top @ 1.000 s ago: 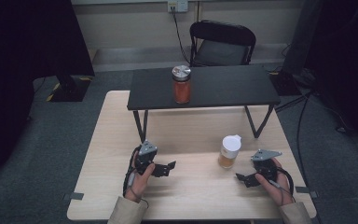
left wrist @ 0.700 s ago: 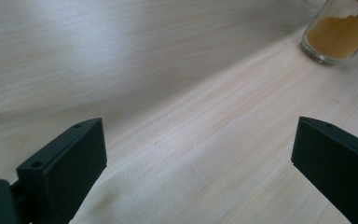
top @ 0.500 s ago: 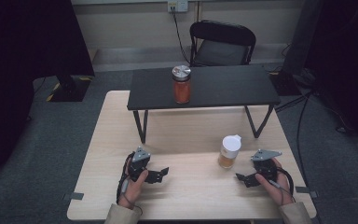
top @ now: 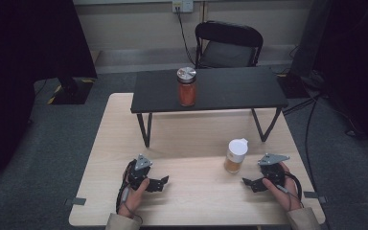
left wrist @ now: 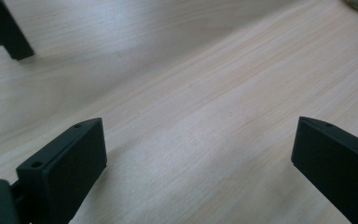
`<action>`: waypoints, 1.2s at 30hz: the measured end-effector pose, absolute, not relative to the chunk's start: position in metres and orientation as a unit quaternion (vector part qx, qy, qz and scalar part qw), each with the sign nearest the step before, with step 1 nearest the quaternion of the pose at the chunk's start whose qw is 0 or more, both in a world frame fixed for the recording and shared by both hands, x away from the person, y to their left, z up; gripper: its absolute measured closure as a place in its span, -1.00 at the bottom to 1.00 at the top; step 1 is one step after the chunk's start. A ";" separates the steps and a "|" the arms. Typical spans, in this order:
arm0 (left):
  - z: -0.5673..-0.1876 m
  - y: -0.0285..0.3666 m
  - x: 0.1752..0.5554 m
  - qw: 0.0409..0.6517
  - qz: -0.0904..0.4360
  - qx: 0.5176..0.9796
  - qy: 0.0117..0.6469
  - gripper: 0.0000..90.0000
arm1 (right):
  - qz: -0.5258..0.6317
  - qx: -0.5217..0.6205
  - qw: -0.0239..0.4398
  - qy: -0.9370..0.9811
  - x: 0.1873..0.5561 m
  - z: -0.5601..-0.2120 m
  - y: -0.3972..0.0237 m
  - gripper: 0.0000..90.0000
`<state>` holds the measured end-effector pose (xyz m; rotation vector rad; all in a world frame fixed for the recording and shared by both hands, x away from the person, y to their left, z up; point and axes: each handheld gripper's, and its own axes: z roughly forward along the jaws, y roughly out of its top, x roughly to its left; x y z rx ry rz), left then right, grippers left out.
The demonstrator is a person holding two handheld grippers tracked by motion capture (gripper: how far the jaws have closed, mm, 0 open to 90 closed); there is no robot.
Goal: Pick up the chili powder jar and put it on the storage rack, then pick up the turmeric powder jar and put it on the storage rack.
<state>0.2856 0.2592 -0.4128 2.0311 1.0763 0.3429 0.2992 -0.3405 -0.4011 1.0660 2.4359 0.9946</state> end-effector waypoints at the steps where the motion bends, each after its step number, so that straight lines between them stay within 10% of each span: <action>1: -0.413 0.260 0.285 0.394 0.136 0.804 0.424 -0.94 | 0.346 0.371 0.151 0.848 0.299 -0.401 -0.340 -1.00; 36: -0.408 0.256 0.283 0.351 0.156 0.827 0.409 -1.00 | 0.346 0.369 0.149 0.850 0.302 -0.401 -0.339 -1.00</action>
